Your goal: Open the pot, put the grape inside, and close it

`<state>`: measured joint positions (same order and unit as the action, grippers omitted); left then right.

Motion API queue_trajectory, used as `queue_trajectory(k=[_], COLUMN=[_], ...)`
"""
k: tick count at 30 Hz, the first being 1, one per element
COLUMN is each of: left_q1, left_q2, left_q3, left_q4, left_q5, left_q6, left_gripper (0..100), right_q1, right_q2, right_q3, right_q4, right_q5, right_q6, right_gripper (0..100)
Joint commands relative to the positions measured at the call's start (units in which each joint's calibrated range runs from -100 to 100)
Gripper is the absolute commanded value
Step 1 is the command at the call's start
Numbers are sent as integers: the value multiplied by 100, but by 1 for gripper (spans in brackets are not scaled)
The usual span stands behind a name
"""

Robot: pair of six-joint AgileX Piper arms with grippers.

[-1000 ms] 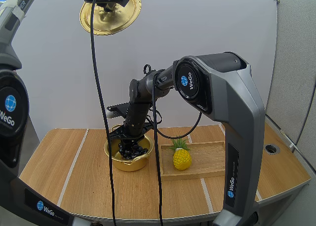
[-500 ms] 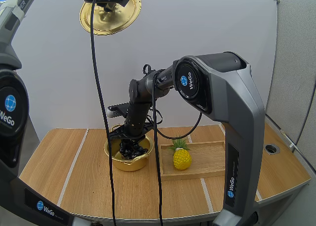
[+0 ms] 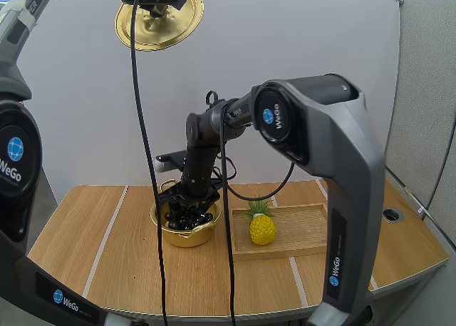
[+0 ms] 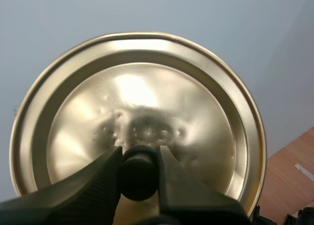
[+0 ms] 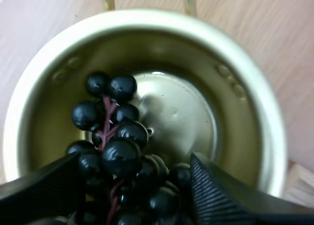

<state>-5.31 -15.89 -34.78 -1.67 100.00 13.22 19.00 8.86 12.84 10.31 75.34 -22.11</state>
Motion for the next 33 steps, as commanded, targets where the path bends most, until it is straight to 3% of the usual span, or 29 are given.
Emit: queue_trajectory(k=[1,13,27,33], left_q1=[-19,-19,-19,-19], left_q2=[-60,-60,-60,-60], left_q3=[-52,-52,-52,-52], left_q4=[-8,-8,-8,-8], left_q5=[0,0,0,0], left_q6=[-9,-9,-9,-9], left_gripper=[0,0,0,0], right_q1=[-7,-7,-7,-7], right_q2=[-390,-1373,-1923,-2225], right_q3=[55,55,55,69], right_q4=[-165,-257,-954,-968], right_q5=[333,544,2466,2466], right_q6=[-22,-22,15,63], right_gripper=[100,100,100,100])
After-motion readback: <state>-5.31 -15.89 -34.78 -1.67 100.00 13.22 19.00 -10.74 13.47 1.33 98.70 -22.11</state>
